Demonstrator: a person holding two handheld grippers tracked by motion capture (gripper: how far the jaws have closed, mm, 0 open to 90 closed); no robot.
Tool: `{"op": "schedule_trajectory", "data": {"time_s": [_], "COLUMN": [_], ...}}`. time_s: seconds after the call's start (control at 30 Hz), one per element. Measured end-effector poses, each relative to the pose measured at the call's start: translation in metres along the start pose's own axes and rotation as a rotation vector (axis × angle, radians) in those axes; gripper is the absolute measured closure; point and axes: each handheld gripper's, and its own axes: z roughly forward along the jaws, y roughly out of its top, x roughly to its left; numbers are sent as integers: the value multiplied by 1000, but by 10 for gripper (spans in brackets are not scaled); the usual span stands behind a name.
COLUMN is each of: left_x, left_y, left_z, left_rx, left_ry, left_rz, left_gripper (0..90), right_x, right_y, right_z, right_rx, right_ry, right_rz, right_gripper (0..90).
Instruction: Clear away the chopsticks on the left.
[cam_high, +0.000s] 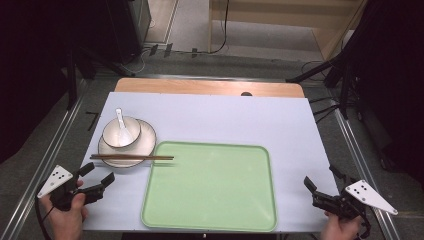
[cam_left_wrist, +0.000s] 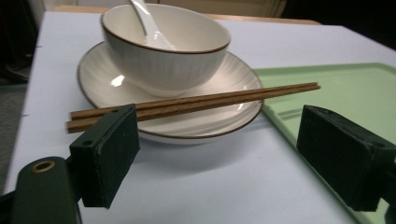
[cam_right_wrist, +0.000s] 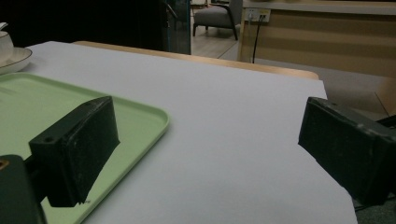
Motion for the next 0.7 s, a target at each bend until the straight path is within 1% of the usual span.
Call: {"op": "schedule_trajectory", "data": {"time_s": [0.03, 0.07, 0.1, 0.13, 0.17, 0.2, 0.23, 0.27, 0.33, 0.37, 0.4, 0.43, 0.47, 0.5, 0.6, 0.63, 0.67, 0.7], "left_x": [-2, -6, -9, -11, -11, -12, -13, -15, -20, -20, -25, -25, -28, -28, -31, -31, -31, -31], "left_y": [1, 2, 3, 3, 3, 3, 6, 7, 10, 10, 14, 14, 19, 19, 23, 24, 25, 25], "left_z": [2, 4, 9, 11, 11, 15, 20, 22, 28, 28, 35, 35, 42, 42, 53, 60, 63, 63], "left_rx": [6, 25, 47, 67, 67, 82, 100, 108, 119, 119, 140, 140, 159, 159, 181, 194, 200, 200], "left_ry": [0, 16, -1, -12, -12, -40, -105, -115, -93, -93, -79, -79, -84, -84, -83, -82, -77, -77], "left_rz": [2, -1, -7, -8, -8, -17, -33, -31, -5, -5, 20, 20, 34, 34, 40, 32, 31, 31], "left_gripper": [187, 288, 386, 465, 551, 551, 684, 740, 829, 863, 897, 900, 900, 900, 900, 900, 900, 900], "right_x": [0, 1, 1, 2, 2, 2, 3, 3, 4, 5, 6, 7, 7, 8, 9, 9, 9, 9], "right_y": [0, -1, -1, -1, -1, -1, -1, -1, -1, -1, -1, -1, -1, -1, -1, -1, -1, -1], "right_z": [1, 1, 2, 2, 2, 2, 3, 3, 4, 5, 6, 7, 7, 8, 9, 9, 9, 9], "right_rx": [4, 8, 9, 14, 14, 13, 15, 19, 25, 29, 33, 37, 41, 42, 43, 44, 46, 46], "right_ry": [1, 3, 3, 3, 3, 2, 2, 4, 7, 7, 10, 10, 8, 3, 7, 5, 5, 5], "right_rz": [-1, -1, -3, 2, 2, -2, -2, -1, -9, -14, -17, -22, -25, -25, -34, -33, -30, -30], "right_gripper": [51, 53, 57, 63, 63, 72, 103, 124, 129, 130, 130, 130, 130, 130, 130, 130, 130, 130]}}
